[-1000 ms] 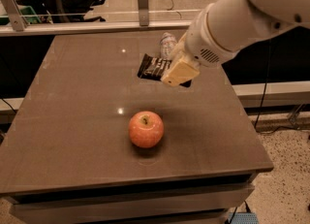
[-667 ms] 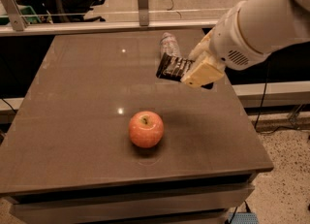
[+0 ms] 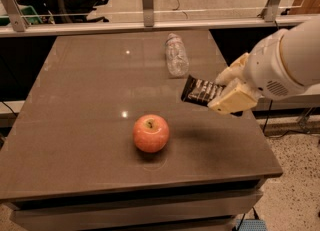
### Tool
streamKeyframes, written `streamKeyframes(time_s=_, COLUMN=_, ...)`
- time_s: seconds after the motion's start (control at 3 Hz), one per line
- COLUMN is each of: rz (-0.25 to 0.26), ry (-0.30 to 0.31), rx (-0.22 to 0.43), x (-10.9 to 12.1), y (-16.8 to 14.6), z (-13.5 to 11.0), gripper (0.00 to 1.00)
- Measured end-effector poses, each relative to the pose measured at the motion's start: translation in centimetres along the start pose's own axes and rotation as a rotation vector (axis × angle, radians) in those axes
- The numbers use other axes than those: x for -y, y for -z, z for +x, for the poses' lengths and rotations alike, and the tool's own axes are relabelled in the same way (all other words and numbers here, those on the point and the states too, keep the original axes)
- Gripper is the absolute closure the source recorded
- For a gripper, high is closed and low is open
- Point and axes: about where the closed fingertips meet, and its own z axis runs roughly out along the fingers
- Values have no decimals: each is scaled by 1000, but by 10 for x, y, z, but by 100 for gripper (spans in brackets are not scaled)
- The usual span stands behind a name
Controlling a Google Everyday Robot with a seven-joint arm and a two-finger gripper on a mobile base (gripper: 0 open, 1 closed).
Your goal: Move rxbar chocolate near apple
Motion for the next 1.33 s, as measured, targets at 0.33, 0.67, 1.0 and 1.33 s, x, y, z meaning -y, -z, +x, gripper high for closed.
streamKeyframes(time_s=0.33, rz=-35, ry=0, rx=10, x=-10, y=-8, z=18, gripper=100)
streamKeyframes(time_s=0.67, rz=-68, ry=4, rx=28, x=-23, y=-20, z=26, gripper=100)
streamKeyframes(time_s=1.0, rz=-113, ry=16, rx=46, x=-37, y=-39, z=23, gripper=100)
streamKeyframes(time_s=1.33, rz=-155, ry=18, rx=52, x=-49, y=-54, z=26, gripper=100)
